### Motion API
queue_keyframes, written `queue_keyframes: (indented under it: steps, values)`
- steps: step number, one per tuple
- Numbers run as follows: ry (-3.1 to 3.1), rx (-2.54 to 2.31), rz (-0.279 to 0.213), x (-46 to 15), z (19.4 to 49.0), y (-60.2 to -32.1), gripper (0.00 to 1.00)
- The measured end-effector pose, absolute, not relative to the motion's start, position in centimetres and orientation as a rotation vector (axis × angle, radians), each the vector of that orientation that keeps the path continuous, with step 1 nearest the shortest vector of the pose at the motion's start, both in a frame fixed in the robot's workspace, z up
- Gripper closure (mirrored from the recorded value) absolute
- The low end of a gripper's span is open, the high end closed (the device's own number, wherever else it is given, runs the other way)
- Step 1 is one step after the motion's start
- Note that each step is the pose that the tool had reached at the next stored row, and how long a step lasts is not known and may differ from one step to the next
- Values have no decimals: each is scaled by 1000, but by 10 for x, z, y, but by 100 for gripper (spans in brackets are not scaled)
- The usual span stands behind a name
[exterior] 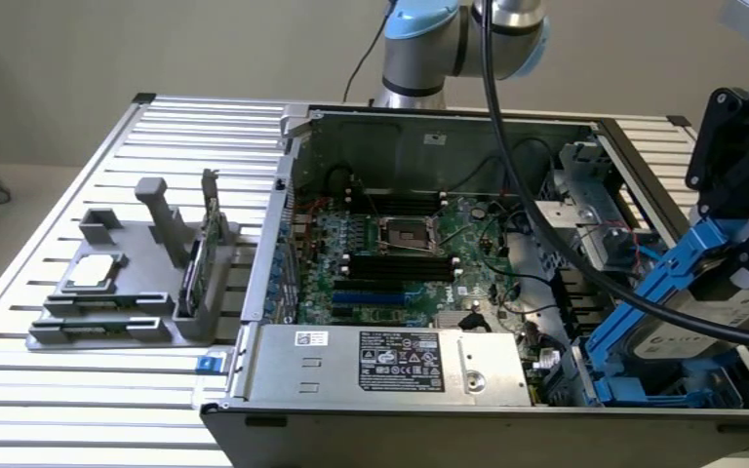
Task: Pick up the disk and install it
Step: 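Insert the disk into the insertion slot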
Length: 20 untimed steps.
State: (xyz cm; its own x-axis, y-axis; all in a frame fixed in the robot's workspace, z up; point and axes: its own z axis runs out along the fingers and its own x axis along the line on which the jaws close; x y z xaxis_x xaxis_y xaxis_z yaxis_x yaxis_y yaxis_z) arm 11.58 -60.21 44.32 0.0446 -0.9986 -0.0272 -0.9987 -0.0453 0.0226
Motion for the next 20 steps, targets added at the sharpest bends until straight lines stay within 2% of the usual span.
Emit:
queue_keyframes:
  steps: [20]
  values:
    - [2145,-2262,86,121,423,-602,67]
